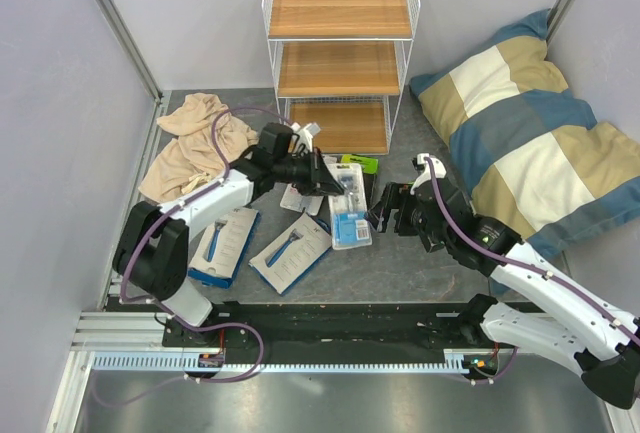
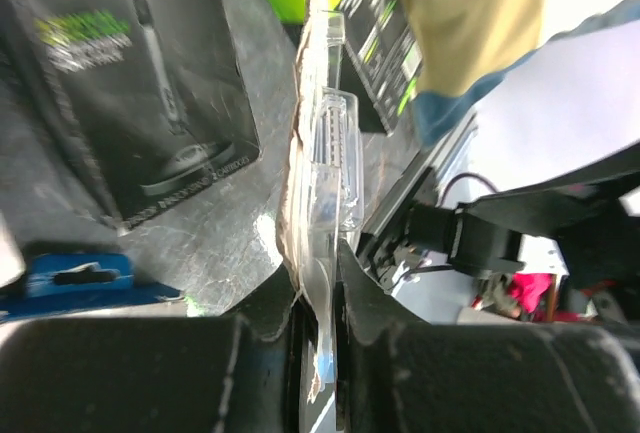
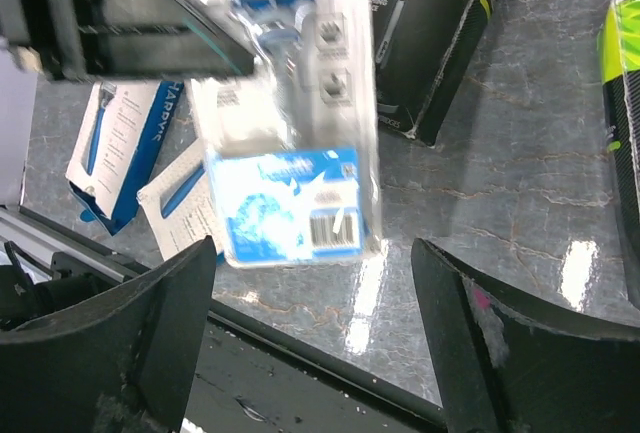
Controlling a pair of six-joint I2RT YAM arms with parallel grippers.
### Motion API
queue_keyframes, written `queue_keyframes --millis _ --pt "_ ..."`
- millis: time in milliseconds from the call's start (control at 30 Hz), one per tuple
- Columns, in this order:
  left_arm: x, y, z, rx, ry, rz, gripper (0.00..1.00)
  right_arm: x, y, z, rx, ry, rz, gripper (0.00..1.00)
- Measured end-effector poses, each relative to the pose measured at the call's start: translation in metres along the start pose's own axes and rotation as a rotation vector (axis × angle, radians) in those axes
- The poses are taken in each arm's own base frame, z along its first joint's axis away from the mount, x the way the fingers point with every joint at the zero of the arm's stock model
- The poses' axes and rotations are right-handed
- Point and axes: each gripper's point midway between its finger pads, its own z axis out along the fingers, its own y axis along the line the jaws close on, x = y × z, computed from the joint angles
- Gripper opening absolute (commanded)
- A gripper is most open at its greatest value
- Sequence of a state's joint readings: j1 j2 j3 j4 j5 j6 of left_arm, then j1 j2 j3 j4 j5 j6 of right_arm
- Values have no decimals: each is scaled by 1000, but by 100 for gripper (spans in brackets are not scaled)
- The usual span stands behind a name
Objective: Place and organize the shaving razors onto the shelf
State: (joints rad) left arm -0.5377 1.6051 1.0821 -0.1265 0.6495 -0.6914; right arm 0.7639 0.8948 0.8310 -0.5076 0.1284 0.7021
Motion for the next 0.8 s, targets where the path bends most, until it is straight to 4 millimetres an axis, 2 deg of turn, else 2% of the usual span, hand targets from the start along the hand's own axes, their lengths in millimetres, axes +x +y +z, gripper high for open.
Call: queue_keyframes --millis 133,233,400,600,800 --pt "-25 -3 -27 42 -56 -8 2 -3 8 1 -37 -8 -6 91" --pt "-40 -7 -47 78 -94 -3 2 -6 17 2 -77 -11 -11 98" --pt "-59 -16 -81 139 -144 14 2 -11 37 3 -170 -22 -11 98" --pt "-61 -32 -101 210 -148 58 2 -9 61 10 -313 -29 17 98" --pt "-59 -47 -106 285 -132 116 2 5 70 30 -364 25 58 98"
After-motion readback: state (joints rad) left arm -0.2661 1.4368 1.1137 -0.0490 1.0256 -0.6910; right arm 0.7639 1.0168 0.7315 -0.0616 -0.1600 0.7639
